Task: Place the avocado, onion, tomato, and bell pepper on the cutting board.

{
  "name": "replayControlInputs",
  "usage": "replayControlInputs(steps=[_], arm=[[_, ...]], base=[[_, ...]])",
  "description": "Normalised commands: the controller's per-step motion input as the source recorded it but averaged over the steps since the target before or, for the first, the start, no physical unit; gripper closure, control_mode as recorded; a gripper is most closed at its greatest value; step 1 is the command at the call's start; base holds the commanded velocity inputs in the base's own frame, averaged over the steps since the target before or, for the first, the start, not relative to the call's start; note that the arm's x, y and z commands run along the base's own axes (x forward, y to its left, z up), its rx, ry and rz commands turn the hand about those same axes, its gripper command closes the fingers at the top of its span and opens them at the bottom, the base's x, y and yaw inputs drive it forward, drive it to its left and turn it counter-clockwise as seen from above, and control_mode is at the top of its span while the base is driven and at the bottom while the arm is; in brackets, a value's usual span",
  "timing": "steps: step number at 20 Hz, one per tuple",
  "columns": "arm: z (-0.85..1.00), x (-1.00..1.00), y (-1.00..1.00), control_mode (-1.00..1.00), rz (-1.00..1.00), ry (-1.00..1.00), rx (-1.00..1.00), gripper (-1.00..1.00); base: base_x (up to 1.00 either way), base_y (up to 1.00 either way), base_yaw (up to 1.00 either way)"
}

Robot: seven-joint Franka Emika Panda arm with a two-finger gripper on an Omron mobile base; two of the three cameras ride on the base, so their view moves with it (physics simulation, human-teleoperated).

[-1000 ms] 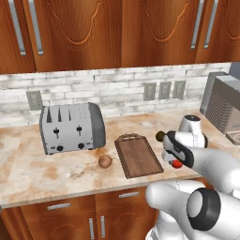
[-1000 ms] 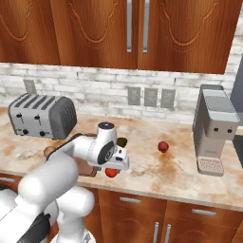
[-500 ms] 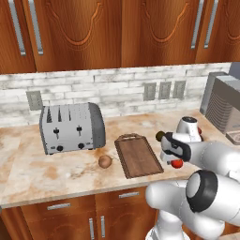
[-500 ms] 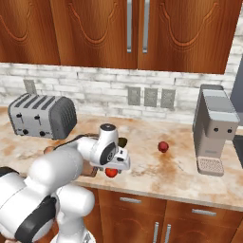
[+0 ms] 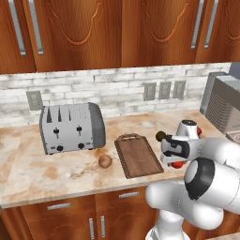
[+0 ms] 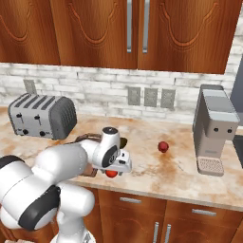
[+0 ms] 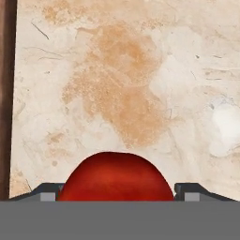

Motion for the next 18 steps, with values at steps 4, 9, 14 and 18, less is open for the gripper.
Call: replayControlInputs(steps=[4,9,14,18], arm=[[-0.08,0.02,0.00,-1.00,0.00,0.00,0.00,1.00],[0.12,-0.01,0.00,-1.00,0.00,0.00,0.00,1.00],[0.57,0.00,0.00,-1.00,0.01,0.00,0.00,1.00],[0.59,0.00,0.15,-1.00,0.01,0.00,0.00,1.00]], base=[[0.00,0.00,0.00],[0.00,0.00,0.00],[0.00,0.00,0.00],[0.00,0.00,0.00]])
